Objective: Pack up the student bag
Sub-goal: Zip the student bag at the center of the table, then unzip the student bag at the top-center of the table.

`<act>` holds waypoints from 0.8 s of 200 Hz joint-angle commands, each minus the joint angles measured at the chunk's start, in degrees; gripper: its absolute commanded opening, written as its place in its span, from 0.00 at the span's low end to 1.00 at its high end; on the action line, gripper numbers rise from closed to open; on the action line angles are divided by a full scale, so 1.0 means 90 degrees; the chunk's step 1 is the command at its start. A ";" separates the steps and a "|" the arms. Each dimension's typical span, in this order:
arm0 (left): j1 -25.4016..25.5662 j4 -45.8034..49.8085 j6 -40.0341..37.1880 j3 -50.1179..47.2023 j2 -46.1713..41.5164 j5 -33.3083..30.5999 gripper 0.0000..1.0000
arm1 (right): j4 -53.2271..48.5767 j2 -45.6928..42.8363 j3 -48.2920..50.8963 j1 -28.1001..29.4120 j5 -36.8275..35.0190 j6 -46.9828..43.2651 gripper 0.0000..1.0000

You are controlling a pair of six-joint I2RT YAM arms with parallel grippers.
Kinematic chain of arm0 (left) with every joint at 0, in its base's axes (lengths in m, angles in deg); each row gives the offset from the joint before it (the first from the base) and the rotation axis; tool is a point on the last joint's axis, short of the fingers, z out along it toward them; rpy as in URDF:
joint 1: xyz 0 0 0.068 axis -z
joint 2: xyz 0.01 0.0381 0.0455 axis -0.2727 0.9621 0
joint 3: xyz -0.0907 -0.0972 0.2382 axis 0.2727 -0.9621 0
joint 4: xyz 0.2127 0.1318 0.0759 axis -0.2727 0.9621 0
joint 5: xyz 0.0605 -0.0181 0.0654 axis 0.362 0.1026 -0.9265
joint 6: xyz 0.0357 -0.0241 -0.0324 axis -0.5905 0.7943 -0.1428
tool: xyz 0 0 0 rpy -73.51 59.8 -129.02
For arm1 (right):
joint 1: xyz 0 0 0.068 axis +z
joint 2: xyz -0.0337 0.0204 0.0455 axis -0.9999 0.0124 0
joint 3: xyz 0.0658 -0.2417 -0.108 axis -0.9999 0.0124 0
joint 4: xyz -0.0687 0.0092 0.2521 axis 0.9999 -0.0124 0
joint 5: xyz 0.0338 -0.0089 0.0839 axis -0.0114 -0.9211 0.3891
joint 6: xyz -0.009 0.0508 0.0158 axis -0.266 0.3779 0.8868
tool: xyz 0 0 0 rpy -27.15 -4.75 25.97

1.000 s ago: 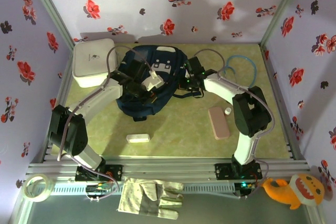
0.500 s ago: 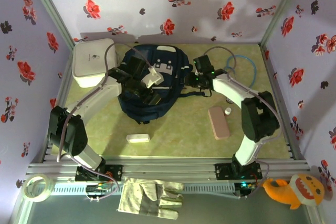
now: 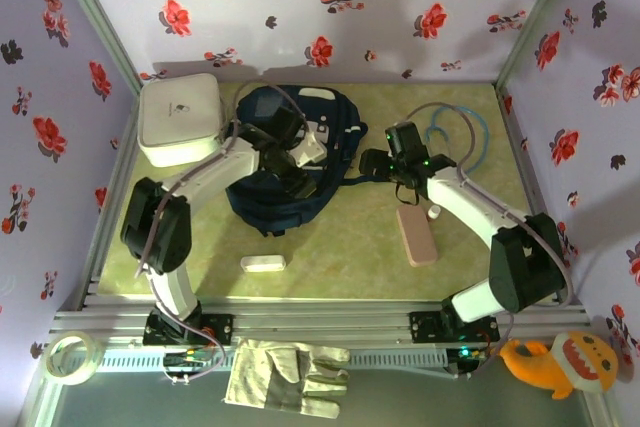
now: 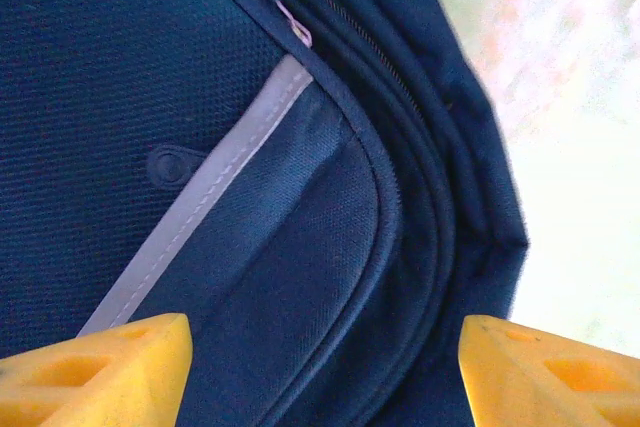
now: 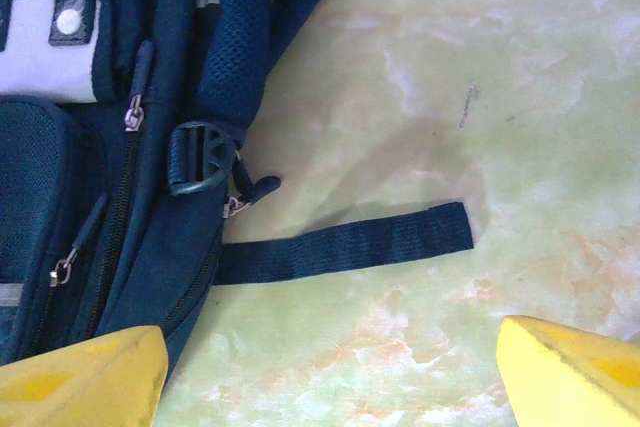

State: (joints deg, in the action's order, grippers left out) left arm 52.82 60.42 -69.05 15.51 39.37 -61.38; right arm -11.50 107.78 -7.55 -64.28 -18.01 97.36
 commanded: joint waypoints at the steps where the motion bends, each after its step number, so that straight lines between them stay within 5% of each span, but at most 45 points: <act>1: 0.0185 0.0027 -0.0532 0.0240 0.0254 -0.0756 0.69 | 0.0280 -0.0271 0.0109 -0.0006 -0.0287 0.0199 0.87; 113: 0.0304 0.0332 -0.1272 0.1173 0.1343 -0.0980 0.66 | 0.0372 -0.0433 0.0280 -0.0006 -0.0172 0.0465 0.87; 160: 0.0300 0.0494 -0.1083 0.1556 0.1397 -0.1061 0.30 | 0.0354 -0.0495 0.0353 -0.0011 -0.0252 0.0466 0.87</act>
State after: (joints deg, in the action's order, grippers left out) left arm 55.92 64.61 -78.84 26.68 51.81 -68.87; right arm -8.87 104.78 -5.11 -64.28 -18.78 100.90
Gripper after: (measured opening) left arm 0.377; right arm 0.875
